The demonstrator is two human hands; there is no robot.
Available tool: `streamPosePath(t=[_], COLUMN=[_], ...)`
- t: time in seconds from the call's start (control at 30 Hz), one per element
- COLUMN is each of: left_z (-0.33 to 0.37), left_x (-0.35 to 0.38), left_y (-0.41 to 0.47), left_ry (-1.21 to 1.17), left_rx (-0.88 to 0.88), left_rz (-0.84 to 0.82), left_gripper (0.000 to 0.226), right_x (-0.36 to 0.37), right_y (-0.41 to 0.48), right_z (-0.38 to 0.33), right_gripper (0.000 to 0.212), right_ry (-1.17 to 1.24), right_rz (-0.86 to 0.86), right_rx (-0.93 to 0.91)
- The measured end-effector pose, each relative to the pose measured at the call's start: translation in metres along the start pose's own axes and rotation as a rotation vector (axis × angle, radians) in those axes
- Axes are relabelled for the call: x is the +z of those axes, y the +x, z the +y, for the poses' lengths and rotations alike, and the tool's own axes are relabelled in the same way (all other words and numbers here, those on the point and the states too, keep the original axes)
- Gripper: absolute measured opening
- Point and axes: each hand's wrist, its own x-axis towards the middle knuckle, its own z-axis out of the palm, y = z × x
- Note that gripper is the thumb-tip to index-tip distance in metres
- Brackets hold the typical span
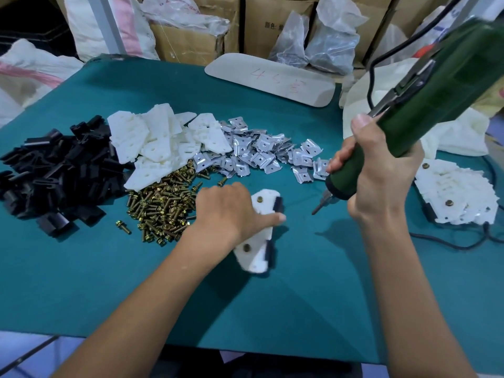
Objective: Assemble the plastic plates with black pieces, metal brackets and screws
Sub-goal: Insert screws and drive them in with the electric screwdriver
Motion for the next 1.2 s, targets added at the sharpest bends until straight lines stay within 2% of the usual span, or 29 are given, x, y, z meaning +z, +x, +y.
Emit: streamPosePath(t=[0.07,0.13,0.23,0.3,0.37,0.47,0.57,0.63,0.93,1.2], left_z=[-0.002,-0.010,-0.020,-0.020,-0.018,-0.014,-0.003,0.001,0.003,0.002], left_x=[-0.001,0.004,0.007,0.008,0.016,0.034,0.047,0.055,0.062,0.062], left_y=[-0.004,-0.009,-0.018,-0.020,-0.013,-0.007,-0.015,-0.017,-0.012,-0.014], left_ry=[0.015,-0.082,-0.379,-0.403,-0.382,-0.393,-0.304,-0.329,-0.366,-0.397], left_rx=[-0.032,-0.005,0.279,0.510,0.575,0.518,0.430,0.423,0.436,0.418], left_rz=[0.052,0.083,0.143,0.019,-0.071,0.050,0.245,0.307,0.279,0.296], left_gripper=[0.087,0.073,0.057,0.079,0.096,0.094,0.106,0.112,0.099,0.091], right_x=[-0.002,-0.003,-0.001,0.000,0.001,0.000,0.000,0.001,0.002,0.004], right_y=[-0.002,-0.004,-0.007,-0.009,-0.011,-0.014,-0.016,-0.017,-0.015,-0.015], right_z=[0.000,0.001,0.001,0.001,0.001,0.001,0.004,0.006,0.021,0.030], right_gripper=[0.023,0.023,0.023,0.023,0.023,0.023,0.022,0.022,0.017,0.022], right_ry=[0.002,0.009,0.013,0.017,0.027,0.037,0.038,0.039,-0.012,-0.037], right_rz=[-0.001,-0.002,-0.008,-0.012,-0.018,-0.025,-0.019,-0.012,-0.020,-0.027], right_rx=[0.009,0.018,0.031,0.043,0.052,0.052,0.053,0.062,0.049,0.042])
